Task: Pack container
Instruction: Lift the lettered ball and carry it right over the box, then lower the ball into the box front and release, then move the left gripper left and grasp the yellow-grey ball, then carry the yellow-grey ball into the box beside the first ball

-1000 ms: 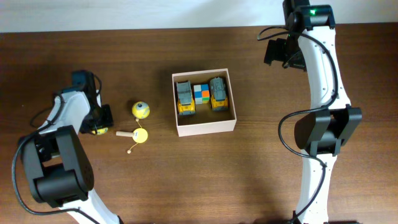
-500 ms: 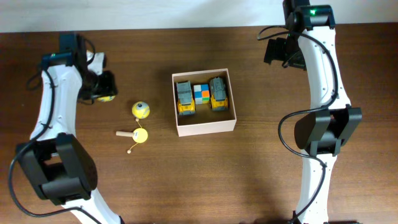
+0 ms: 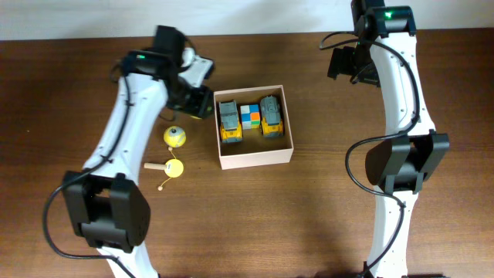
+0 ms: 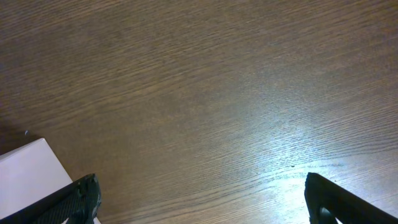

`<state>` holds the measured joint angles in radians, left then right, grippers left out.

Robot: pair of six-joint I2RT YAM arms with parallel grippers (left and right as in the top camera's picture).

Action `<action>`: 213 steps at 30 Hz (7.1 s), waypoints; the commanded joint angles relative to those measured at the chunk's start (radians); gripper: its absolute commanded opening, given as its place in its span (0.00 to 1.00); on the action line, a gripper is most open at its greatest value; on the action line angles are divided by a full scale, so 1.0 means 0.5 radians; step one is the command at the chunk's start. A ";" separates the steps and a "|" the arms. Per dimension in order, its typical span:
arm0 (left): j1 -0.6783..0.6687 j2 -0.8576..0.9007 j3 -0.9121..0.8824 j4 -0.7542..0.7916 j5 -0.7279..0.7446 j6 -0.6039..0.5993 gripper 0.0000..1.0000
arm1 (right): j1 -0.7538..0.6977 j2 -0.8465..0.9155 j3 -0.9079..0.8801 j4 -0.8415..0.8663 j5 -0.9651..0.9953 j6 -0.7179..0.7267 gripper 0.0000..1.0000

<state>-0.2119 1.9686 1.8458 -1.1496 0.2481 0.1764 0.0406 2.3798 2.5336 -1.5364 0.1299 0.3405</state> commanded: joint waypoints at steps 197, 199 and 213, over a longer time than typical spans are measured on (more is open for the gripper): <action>-0.360 0.749 1.062 -1.064 0.089 0.175 0.50 | -0.006 -0.031 0.002 0.017 0.013 0.016 0.99; -0.360 0.749 0.970 -1.048 0.090 0.175 0.50 | -0.006 -0.031 0.002 0.017 0.013 0.016 0.99; -0.370 0.749 0.780 -0.923 0.089 0.175 0.85 | -0.005 -0.031 0.002 0.014 0.011 0.016 0.99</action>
<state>-0.3935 2.3405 2.2410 -1.6257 0.2810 0.2508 0.0406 2.3798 2.5336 -1.5322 0.1307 0.3405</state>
